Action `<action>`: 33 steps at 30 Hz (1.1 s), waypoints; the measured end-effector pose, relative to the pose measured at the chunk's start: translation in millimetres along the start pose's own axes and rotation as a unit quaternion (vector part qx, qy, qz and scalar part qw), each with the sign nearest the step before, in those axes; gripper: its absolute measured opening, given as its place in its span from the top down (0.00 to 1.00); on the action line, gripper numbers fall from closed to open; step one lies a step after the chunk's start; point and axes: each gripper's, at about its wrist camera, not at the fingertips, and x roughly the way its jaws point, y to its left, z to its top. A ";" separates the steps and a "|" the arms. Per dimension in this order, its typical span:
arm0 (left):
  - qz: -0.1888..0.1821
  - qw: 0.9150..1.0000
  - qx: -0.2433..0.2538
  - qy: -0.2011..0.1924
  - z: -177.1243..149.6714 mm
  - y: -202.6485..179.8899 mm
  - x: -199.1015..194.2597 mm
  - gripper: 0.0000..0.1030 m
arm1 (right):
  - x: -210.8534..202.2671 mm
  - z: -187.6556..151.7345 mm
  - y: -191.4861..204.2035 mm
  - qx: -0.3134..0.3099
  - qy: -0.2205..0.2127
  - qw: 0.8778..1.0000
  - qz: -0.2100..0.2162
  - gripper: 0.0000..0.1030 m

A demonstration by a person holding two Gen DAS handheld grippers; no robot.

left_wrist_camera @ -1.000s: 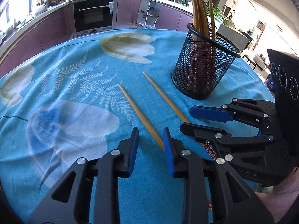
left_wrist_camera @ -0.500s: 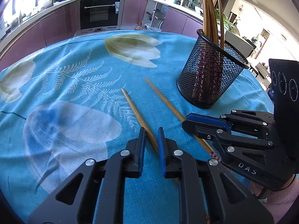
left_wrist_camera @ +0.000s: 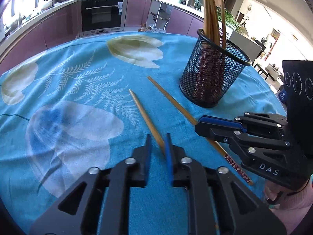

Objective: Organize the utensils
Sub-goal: 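Lift the left gripper's chopstick upright toward the mesh cup while the right gripper raises its own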

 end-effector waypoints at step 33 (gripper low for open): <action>0.018 0.999 0.040 0.009 -0.5 -20.9 11.0 0.93 | 10.9 -3.1 -1.8 -0.018 0.023 0.999 -0.016 0.92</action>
